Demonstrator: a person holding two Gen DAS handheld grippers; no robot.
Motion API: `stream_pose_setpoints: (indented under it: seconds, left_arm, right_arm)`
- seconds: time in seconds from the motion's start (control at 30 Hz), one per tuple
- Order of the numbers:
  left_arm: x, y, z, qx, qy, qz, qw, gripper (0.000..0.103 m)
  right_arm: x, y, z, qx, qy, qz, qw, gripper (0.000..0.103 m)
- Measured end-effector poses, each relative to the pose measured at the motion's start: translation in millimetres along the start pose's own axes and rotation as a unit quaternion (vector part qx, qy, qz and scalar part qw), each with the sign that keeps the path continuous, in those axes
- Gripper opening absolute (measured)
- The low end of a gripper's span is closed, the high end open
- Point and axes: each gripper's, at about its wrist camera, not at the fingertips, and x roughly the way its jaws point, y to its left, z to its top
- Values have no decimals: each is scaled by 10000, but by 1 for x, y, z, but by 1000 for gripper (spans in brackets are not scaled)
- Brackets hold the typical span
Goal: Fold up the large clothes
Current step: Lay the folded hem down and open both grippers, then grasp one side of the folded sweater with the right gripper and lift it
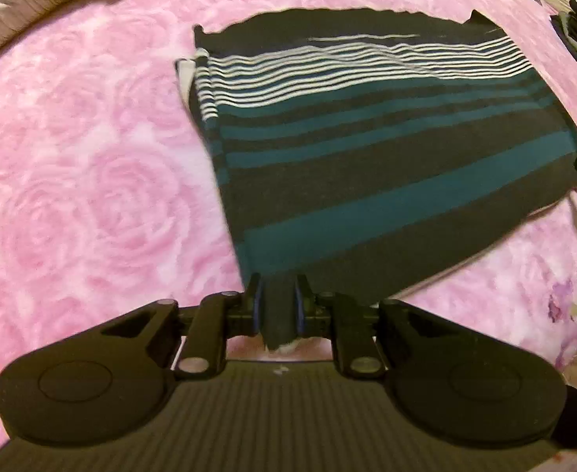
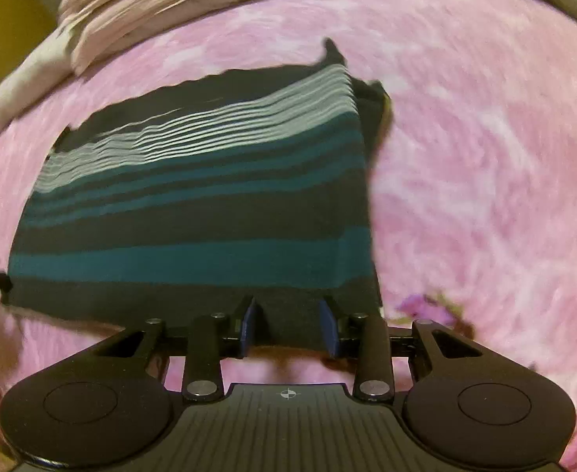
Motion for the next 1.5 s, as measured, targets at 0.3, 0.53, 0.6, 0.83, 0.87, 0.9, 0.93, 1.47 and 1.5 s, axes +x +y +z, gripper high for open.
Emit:
stream_pose_setpoints:
  seconds: [0.3,0.53,0.6,0.83,0.87,0.9,0.93,1.47,1.5]
  left_arm:
    - [-62,-8,-9,445,-29,290,9986,26]
    - [-81,-7,-9,2141,-265,447,9754,65]
    - [-80,-1,-8,2846,-432,433,9567,75]
    - [-46,48,1,4663,-785,-121,8811,90]
    - [-42,56,2,4887,-847,-201,8681,90]
    - [-38,63,2,5087,-889,-256,8559,90]
    - [-34,69,2,5300,-929,-305,8423,90]
    - [54,105,32,7168,-1859,-138,6719,91]
    - [59,104,35,7272,-1946,-110,6581,91]
  right_arm:
    - [-31,72,-13,-1014,238,81,9945,65]
    - [-45,146,-22,-1439,-135,188,9893,67]
    - [-41,170,-26,-1536,-195,198,9877,67]
    - [-1,282,-52,-2516,-211,-128,9675,67]
    - [10,298,-56,-2603,-208,-169,9652,67]
    - [20,311,-59,-2717,-174,-196,9620,67]
    - [32,327,-62,-2903,-119,-258,9565,67]
    - [125,397,-62,-4429,-172,-1199,8883,7]
    - [117,396,-55,-4287,-217,-1169,8956,5]
